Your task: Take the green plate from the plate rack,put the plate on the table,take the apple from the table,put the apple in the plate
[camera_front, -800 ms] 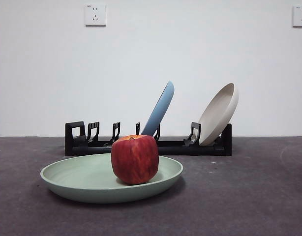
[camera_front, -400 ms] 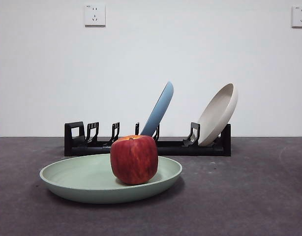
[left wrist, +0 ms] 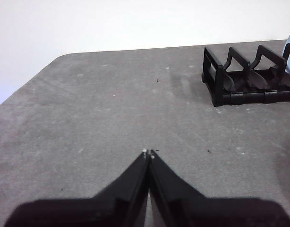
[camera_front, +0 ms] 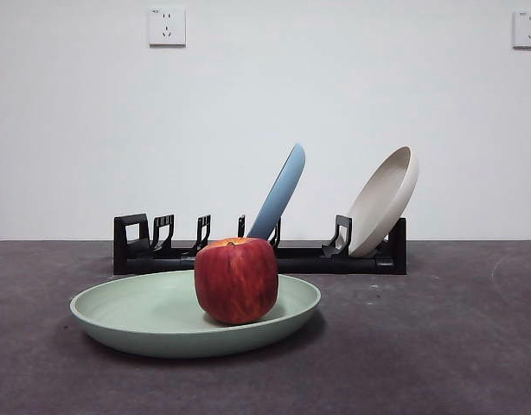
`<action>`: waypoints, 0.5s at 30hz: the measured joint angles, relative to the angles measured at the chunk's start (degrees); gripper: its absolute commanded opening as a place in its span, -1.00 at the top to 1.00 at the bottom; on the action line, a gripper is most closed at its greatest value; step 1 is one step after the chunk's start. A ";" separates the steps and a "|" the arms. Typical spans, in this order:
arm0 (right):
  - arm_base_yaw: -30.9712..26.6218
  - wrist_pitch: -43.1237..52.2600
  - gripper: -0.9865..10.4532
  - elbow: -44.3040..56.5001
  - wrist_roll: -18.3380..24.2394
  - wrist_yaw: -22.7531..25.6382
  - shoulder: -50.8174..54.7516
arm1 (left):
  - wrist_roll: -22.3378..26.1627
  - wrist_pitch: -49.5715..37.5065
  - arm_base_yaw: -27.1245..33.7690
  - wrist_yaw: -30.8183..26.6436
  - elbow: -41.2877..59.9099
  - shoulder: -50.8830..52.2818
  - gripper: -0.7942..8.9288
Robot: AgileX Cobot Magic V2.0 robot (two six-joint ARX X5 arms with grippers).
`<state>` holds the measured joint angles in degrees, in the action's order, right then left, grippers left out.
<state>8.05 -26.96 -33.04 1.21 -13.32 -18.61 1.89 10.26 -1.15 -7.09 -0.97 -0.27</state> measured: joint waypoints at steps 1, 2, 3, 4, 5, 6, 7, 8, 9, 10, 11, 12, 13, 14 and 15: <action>-1.60 2.08 0.83 2.80 -0.33 -0.04 1.68 | -0.02 0.00 0.00 0.00 0.00 0.00 0.84; -3.26 4.39 0.83 6.49 -0.81 -0.02 4.07 | -0.02 0.00 0.00 0.00 0.00 0.00 0.84; -4.24 5.70 0.83 9.18 -1.27 -0.02 5.90 | -0.02 0.00 0.00 0.00 0.00 0.00 0.84; -5.01 6.75 0.83 11.78 -1.77 -0.02 7.74 | -0.02 0.00 0.00 0.00 0.00 0.00 0.84; -5.64 7.87 0.83 14.58 -2.43 0.00 9.66 | -0.02 0.00 0.00 0.02 0.00 0.00 0.84; -6.08 9.07 0.83 17.27 -3.13 -0.02 11.28 | -0.02 0.00 0.00 0.02 0.00 0.00 0.84; -6.29 9.99 0.83 19.43 -3.72 -0.02 12.52 | -0.02 0.00 0.00 0.00 0.00 0.00 0.84; -6.47 10.78 0.83 22.03 -4.66 -0.02 13.90 | -0.02 0.00 0.00 0.00 0.00 0.00 0.84; -6.51 11.02 0.83 23.82 -5.40 -0.02 14.80 | -0.02 0.00 0.00 0.00 0.00 0.00 0.84; -6.54 10.80 0.83 25.35 -6.19 -0.02 15.52 | -0.02 0.00 0.00 0.00 0.00 0.00 0.84; -6.54 10.73 0.83 26.91 -7.04 -0.02 16.15 | 0.00 0.00 0.00 0.00 0.00 0.00 0.84; -6.54 10.62 0.83 28.13 -7.85 -0.02 16.55 | -0.02 0.00 0.00 0.02 0.00 0.00 0.84; -6.54 10.56 0.83 28.87 -8.33 -0.02 16.81 | -0.02 0.00 0.00 0.00 0.00 0.00 0.84; -6.54 10.64 0.83 29.62 -8.85 -0.04 17.07 | -0.02 0.00 0.00 0.00 0.00 0.00 0.84; -6.54 10.80 0.83 29.92 -9.09 0.00 17.35 | -0.02 0.00 0.00 0.00 0.00 0.00 0.84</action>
<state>1.52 -16.16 -3.11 -7.88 -13.32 -1.26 1.87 10.26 -1.15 -7.09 -0.97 -0.27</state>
